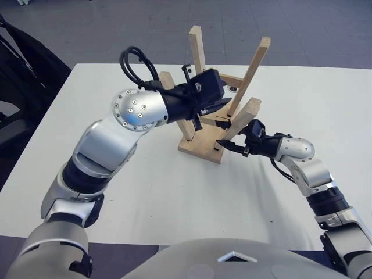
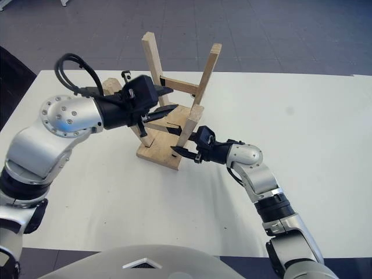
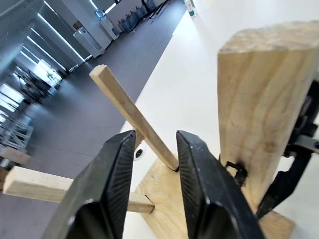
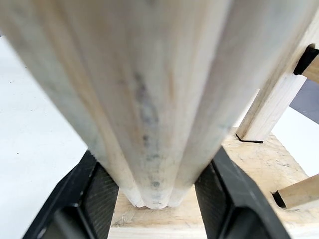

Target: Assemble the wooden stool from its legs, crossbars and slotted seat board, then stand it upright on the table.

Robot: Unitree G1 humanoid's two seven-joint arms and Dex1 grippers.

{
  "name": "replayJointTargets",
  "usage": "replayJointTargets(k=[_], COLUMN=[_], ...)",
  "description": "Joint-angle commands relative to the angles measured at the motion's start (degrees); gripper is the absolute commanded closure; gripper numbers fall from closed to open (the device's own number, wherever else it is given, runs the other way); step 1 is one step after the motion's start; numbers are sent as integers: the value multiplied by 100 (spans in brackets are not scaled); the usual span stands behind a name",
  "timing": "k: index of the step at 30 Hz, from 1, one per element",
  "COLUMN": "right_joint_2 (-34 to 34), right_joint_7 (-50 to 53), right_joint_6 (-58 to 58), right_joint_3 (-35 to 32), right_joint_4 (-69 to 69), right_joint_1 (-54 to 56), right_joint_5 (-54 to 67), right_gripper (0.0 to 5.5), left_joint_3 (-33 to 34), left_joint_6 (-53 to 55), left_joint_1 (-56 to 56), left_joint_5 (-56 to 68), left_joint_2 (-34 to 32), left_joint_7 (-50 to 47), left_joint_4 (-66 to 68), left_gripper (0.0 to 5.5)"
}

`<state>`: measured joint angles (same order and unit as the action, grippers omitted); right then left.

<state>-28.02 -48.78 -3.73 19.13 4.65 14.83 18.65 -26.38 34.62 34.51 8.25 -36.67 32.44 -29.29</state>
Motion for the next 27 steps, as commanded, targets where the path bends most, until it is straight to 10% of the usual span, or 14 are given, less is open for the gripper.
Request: replayJointTargets(k=[1, 11, 19, 27], right_joint_2=[-79, -65, -58, -35], right_joint_7=[108, 89, 155, 231], right_joint_6=[-614, -617, -703, -837], right_joint_3=[181, 209, 167, 203], right_joint_4=[444, 423, 294, 158], right_joint_1=[-296, -425, -554, -489], right_joint_5=[-506, -521, -456, -477], right_gripper=[347, 347, 347, 347], left_joint_3=[-521, -15, -967, 801], left_joint_6=[-1451, -2201, -2076, -2790], left_joint_1=[-388, -338, -1022, -440], left_joint_5=[-1323, -2303, -2959, -2274], left_joint_2=[-290, 371, 294, 975], left_joint_7=[-150, -409, 607, -424], left_joint_4=[461, 547, 1512, 1141], left_gripper=[441, 441, 441, 441])
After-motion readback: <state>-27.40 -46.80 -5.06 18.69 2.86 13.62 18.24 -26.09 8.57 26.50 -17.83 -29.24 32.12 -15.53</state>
